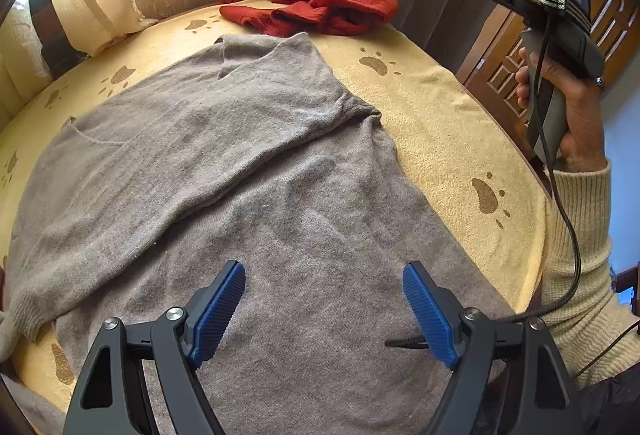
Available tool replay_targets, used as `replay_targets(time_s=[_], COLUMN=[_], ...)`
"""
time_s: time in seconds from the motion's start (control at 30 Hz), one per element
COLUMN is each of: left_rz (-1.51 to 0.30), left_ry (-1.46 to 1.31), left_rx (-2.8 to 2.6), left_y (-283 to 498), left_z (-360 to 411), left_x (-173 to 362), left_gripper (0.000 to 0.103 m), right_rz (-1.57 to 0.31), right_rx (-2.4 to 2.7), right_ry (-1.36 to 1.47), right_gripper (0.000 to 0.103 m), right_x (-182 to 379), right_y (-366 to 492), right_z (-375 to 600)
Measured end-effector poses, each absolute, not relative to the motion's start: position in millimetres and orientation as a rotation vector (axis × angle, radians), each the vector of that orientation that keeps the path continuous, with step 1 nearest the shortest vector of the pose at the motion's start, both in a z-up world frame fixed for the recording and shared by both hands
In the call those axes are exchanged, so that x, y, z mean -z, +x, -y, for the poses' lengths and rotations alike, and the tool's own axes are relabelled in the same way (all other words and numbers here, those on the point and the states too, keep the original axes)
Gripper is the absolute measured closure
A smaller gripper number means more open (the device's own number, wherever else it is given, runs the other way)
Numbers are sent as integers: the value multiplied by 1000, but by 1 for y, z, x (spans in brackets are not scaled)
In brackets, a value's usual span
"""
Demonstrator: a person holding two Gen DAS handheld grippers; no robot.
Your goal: Fold clothes
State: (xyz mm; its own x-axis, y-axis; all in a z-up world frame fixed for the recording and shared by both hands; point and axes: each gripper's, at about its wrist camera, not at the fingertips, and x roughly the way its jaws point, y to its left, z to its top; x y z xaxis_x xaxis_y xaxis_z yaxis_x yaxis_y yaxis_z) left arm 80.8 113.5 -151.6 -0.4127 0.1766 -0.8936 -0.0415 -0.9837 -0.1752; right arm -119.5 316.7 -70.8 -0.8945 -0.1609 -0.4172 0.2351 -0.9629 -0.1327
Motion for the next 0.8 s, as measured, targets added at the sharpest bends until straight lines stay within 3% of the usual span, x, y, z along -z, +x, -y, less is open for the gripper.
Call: replay_targets(time_s=[0.17,0.23,0.6,0.8], left_rz=[185,177,121,142], left_ry=[-1605,-1595,-1537,-1481], left_rx=[-2533,-2533,-2551,-2587], left_y=[77,77,95,113], left_z=[-118,-121,-137,-132], left_x=[147,145,133,124], left_gripper=[20,20,20,20], right_rz=[-112,-80,-124,-195], right_rx=[3001,3037,3081,3021], right_ry=[389,316,139,190], right_gripper=[7,0,0,0], right_x=[23,8,-19,-15], right_y=[-111,-103,-50,-35], right_z=[-350,-360,-370,-357])
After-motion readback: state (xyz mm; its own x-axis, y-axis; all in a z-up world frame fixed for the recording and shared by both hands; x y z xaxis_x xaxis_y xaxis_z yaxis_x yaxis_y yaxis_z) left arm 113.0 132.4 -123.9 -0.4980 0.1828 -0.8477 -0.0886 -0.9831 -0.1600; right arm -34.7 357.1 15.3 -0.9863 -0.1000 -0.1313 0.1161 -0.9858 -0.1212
